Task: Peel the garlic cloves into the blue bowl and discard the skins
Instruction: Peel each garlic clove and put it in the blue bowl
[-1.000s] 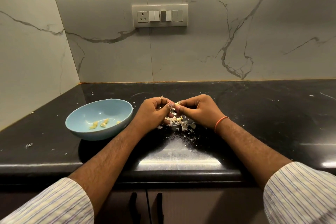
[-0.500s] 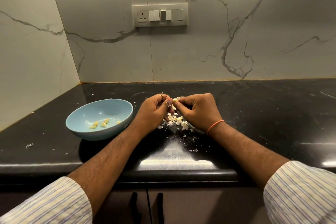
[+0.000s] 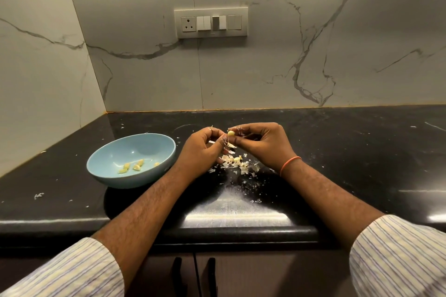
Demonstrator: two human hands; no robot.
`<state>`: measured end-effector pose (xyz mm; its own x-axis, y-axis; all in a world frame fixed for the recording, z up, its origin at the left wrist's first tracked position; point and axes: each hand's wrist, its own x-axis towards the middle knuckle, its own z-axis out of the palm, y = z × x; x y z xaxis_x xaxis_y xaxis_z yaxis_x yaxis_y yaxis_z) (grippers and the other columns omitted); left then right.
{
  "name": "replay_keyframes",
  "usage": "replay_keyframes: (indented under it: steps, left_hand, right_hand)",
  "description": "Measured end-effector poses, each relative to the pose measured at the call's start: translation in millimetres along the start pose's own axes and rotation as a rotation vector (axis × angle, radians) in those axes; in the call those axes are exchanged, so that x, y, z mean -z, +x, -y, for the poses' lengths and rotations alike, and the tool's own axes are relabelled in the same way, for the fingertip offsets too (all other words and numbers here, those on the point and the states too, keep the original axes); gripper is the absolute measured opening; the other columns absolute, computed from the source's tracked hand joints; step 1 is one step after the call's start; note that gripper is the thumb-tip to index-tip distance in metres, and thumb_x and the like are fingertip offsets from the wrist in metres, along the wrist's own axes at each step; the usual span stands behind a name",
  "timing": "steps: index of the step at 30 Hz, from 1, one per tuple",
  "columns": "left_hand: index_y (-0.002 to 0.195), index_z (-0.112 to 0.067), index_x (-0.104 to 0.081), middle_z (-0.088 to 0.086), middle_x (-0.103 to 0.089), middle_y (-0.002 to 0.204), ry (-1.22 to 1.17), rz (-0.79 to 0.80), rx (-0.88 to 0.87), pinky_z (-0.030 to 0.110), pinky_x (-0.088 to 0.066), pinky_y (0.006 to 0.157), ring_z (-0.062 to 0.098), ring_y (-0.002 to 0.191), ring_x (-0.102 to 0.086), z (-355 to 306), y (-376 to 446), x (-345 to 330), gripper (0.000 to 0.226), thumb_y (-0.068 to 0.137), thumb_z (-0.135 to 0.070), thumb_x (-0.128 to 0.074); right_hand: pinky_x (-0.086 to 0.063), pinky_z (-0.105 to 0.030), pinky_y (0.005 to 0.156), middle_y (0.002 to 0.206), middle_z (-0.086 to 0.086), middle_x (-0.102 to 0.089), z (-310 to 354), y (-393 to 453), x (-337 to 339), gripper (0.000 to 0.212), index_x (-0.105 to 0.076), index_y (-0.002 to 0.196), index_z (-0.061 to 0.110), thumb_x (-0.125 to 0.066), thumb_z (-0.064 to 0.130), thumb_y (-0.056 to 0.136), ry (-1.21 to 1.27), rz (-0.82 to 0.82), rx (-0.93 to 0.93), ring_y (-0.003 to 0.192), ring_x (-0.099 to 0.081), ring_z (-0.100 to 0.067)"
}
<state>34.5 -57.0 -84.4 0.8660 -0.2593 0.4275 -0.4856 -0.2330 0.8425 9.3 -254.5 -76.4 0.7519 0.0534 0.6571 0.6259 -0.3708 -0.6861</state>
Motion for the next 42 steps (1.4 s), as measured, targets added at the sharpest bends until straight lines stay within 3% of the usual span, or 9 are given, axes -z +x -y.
replay_keyframes:
  steps: [2, 7, 11, 17, 21, 25, 33, 42]
  left_hand:
    - [0.105, -0.014, -0.071, 0.007, -0.078, 0.087, 0.007, -0.015, -0.004, 0.047, -0.067, 0.071, 0.028, 0.079, -0.079, 1, 0, 1, 0.008, 0.102, -0.021, -0.070]
    - [0.113, -0.012, -0.072, 0.007, -0.077, 0.095, -0.034, -0.031, -0.052, 0.042, -0.067, 0.069, 0.018, 0.077, -0.077, -5, -4, 2, 0.015, 0.099, -0.016, -0.074]
    - [0.112, -0.017, -0.077, 0.000, -0.080, 0.093, 0.007, -0.023, -0.118, 0.035, -0.067, 0.069, 0.018, 0.074, -0.077, -8, -8, 4, 0.022, 0.092, -0.025, -0.082]
    - [0.104, -0.023, -0.083, -0.005, -0.081, 0.082, 0.100, -0.034, -0.185, 0.049, -0.066, 0.071, 0.026, 0.070, -0.076, -7, -10, 4, 0.014, 0.091, -0.029, -0.084]
    - [0.102, -0.027, -0.084, -0.005, -0.080, 0.078, 0.109, -0.064, -0.194, 0.053, -0.065, 0.070, 0.025, 0.068, -0.076, -6, -10, 5, 0.009, 0.093, -0.027, -0.081]
    - [0.106, -0.019, -0.083, -0.004, -0.079, 0.076, 0.120, -0.091, -0.197, 0.047, -0.067, 0.070, 0.017, 0.066, -0.076, -5, -8, 7, 0.013, 0.095, -0.024, -0.078]
    - [0.103, -0.020, -0.082, -0.001, -0.079, 0.074, 0.107, -0.088, -0.201, 0.048, -0.067, 0.070, 0.021, 0.065, -0.075, -5, -9, 8, 0.009, 0.096, -0.022, -0.077]
    - [0.102, -0.017, -0.083, -0.005, -0.079, 0.078, 0.158, -0.120, -0.224, 0.043, -0.067, 0.069, 0.015, 0.068, -0.077, -4, -8, 8, 0.013, 0.093, -0.026, -0.081]
  right_hand:
    - [-0.065, -0.037, 0.087, 0.095, 0.002, -0.082, 0, 0, 1, 0.026, -0.083, 0.103, 0.013, -0.092, 0.020, 0.079, 0.017, 0.001, -0.028, 0.092, -0.079, -0.014]
    - [-0.066, -0.042, 0.082, 0.086, 0.002, -0.081, -3, 1, 2, 0.019, -0.079, 0.093, 0.016, -0.091, 0.012, 0.079, -0.028, -0.052, -0.069, 0.083, -0.079, -0.015]
    - [-0.066, -0.035, 0.076, 0.082, 0.008, -0.079, -3, 1, 2, 0.017, -0.079, 0.089, 0.018, -0.091, 0.018, 0.078, -0.200, -0.047, -0.005, 0.077, -0.076, -0.007]
    - [-0.057, -0.021, 0.062, 0.075, 0.010, -0.074, 0, -1, 3, 0.017, -0.075, 0.084, 0.022, -0.090, 0.022, 0.078, -0.333, -0.037, 0.078, 0.068, -0.071, -0.004]
    - [-0.061, -0.026, 0.068, 0.079, 0.008, -0.077, -1, 0, 3, 0.015, -0.078, 0.089, 0.018, -0.089, 0.020, 0.080, -0.228, -0.015, 0.039, 0.074, -0.074, -0.008]
    - [-0.063, -0.028, 0.079, 0.088, 0.005, -0.080, 1, 0, 5, 0.023, -0.081, 0.098, 0.017, -0.091, 0.027, 0.081, -0.107, 0.018, -0.033, 0.085, -0.077, -0.010]
    - [-0.064, -0.041, 0.091, 0.100, 0.000, -0.082, -3, 2, 6, 0.032, -0.082, 0.111, 0.012, -0.090, 0.021, 0.081, 0.039, 0.054, -0.126, 0.097, -0.079, -0.015]
    - [-0.065, -0.036, 0.085, 0.094, 0.003, -0.082, -2, 1, 7, 0.028, -0.084, 0.105, 0.013, -0.092, 0.020, 0.079, -0.056, 0.024, -0.047, 0.088, -0.079, -0.010]
